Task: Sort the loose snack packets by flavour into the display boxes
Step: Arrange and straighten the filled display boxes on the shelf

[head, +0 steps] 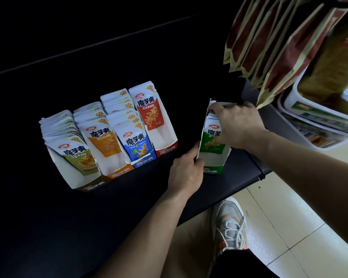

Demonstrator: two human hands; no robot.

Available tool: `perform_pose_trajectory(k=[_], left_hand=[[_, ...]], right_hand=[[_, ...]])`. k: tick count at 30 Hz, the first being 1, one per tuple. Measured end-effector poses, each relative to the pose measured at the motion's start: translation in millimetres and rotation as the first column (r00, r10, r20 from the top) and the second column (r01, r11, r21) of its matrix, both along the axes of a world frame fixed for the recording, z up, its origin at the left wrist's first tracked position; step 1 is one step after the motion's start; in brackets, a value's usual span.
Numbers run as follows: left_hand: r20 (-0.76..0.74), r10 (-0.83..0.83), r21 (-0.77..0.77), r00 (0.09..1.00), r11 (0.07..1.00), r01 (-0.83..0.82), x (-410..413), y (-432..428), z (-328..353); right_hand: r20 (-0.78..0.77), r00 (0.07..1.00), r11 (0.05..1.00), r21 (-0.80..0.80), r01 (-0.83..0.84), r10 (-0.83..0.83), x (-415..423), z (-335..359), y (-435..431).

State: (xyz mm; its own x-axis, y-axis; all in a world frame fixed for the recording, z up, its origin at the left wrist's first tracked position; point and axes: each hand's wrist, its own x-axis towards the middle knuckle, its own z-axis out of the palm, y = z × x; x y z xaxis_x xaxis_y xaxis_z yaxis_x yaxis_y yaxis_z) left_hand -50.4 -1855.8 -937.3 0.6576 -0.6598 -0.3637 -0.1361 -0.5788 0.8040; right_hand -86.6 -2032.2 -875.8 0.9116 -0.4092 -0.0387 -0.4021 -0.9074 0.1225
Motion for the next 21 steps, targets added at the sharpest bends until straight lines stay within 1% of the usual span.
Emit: perform_pose_trajectory(k=[3, 6, 11, 13, 15, 16, 18, 19, 21], left_hand=[[-0.009, -0.008, -0.002, 1.000, 1.000, 0.008, -1, 2, -1], [-0.012, -0.011, -0.006, 1.000, 1.000, 0.011, 1, 3, -2], [-0.006, -0.024, -0.009, 1.000, 1.000, 0.024, 1, 5, -6], [-0.005, -0.016, -0.015, 1.000, 1.000, 0.015, 1, 5, -8], [0.007, -0.003, -0.007, 1.000, 1.000, 0.003, 0, 5, -9], [0.008, -0.001, -0.005, 1.000, 1.000, 0.001, -1, 5, -9], [0.009, -0.013, -0.009, 1.000, 1.000, 0.013, -2, 5, -10], [0.011, -0.017, -0.012, 1.000, 1.000, 0.017, -3, 5, -11], [0.015, -0.011, -0.008, 1.000, 1.000, 0.011, -4, 4, -13]], right_hand=[[-0.025, 1.000, 0.996, 0.085, -0.008, 0.010, 5, 4, -10], [-0.043, 0.999, 0.995, 0.097, -0.021, 0.025, 7, 2, -15], [0.069, 0.996, 0.999, -0.024, -0.046, 0.048, 3, 1, -14], [0.050, 0.999, 0.999, -0.042, -0.017, 0.019, 5, -2, -7], [0.027, 0.999, 0.999, 0.001, 0.036, -0.036, 8, -4, -3], [0.029, 0.998, 0.997, 0.054, 0.049, -0.050, 9, -4, -4], [0.033, 0.999, 0.982, 0.187, 0.034, -0.041, 9, -1, -11], [0.027, 0.999, 0.974, 0.228, 0.019, -0.026, 9, -1, -16], [0.008, 1.000, 0.970, 0.242, 0.000, -0.002, 10, 2, -21]])
